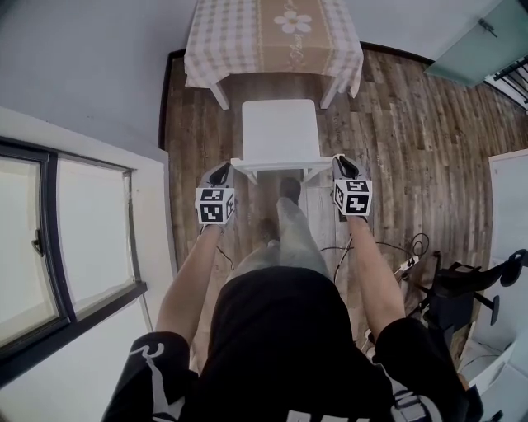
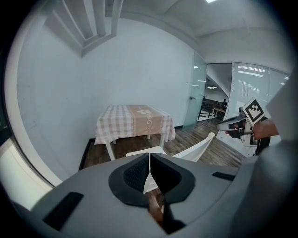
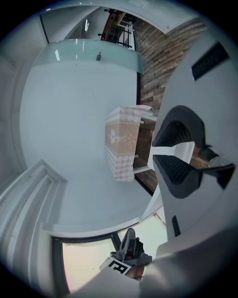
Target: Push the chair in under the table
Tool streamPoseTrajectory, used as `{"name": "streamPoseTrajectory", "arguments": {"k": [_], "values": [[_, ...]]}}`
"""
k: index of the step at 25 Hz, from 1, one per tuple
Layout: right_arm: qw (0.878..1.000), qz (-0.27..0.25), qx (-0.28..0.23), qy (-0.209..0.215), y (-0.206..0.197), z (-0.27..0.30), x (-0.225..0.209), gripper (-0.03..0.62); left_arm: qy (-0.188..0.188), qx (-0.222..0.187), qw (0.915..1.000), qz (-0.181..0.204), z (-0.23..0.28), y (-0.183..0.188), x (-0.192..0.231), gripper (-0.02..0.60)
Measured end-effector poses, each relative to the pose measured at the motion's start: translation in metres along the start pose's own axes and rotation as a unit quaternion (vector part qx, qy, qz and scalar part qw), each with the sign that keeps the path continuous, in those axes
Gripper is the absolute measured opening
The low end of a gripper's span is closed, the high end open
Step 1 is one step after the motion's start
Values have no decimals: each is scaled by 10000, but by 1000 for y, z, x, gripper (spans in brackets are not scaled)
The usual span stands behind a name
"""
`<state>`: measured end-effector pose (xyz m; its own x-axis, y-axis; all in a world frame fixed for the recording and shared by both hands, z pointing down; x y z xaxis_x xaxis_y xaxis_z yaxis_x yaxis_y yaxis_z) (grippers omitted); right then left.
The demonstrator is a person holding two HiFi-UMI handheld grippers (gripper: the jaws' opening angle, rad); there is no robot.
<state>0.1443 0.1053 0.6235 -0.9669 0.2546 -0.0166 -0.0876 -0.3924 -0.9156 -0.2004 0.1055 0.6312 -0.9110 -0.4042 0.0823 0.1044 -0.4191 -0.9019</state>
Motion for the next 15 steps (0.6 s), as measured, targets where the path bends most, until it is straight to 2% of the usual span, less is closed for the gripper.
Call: {"name": "streamPoseTrajectory", "arguments": {"k": [4, 11, 12, 14, 15], "values": [[9998, 85, 155, 51, -11, 9, -7, 130, 36, 262, 9996, -17, 14, -11, 0, 26], [9986, 124, 516, 23, -35, 16, -17, 164, 67, 418, 9977, -538, 23, -23, 0, 29], [9985, 118, 541, -8, -37, 17, -19, 164, 42, 446, 9970, -629, 24, -25, -1, 50], [9985, 63, 541, -46, -39, 18, -22, 151, -24, 536, 9955, -779, 29, -31, -2, 144], [9985, 7, 539, -49, -39, 18, -23, 146, -42, 583, 9951, -795, 31, -34, -2, 153]]}}
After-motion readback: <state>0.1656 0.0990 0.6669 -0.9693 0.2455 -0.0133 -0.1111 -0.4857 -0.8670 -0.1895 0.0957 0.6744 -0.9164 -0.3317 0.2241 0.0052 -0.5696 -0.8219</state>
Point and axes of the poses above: the fingertips, and each gripper's own axes: z forward along the fingers, x to its left, y out of its top, the point moved 5 cm from there along -z, backward along the fingers, and after that the axes turned 11 degrees about -x, right-handed, at the moved point
